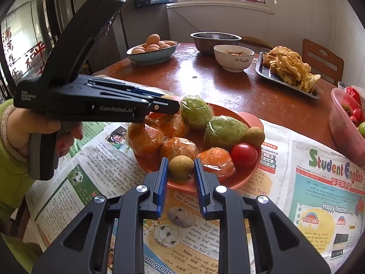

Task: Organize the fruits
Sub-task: 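Carry both brown fruits into the plate with the left and right tools, then open the right tool on its brown fruit in the plate while the left tool releases its fruit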

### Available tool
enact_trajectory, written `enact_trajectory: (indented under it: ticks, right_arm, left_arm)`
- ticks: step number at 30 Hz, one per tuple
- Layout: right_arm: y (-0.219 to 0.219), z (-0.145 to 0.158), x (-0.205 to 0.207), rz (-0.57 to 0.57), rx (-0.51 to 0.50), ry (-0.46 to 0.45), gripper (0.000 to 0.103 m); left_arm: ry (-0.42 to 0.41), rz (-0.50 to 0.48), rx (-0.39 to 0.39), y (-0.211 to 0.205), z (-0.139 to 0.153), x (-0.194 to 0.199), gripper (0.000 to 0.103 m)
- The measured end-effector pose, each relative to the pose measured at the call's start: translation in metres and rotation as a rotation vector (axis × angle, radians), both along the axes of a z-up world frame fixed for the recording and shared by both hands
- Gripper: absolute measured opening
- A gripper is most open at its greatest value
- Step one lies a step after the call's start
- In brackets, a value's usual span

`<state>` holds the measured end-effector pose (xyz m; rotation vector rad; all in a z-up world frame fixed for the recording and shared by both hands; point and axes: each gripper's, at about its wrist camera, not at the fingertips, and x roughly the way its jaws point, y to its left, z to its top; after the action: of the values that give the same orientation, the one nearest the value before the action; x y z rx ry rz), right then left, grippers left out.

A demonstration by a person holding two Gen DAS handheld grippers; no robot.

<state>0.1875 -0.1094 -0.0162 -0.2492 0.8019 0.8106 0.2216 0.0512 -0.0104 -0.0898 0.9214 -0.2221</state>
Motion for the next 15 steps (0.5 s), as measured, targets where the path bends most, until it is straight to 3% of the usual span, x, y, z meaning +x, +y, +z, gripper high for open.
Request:
enact_trajectory:
  ticks: [15]
  right_arm:
    - [0.0037, -0.0017, -0.0034, -0.006, -0.022, -0.025, 0.022]
  left_arm:
    - [0.0, 0.004, -0.006, 0.003, -0.0003, 0.0003, 0.018]
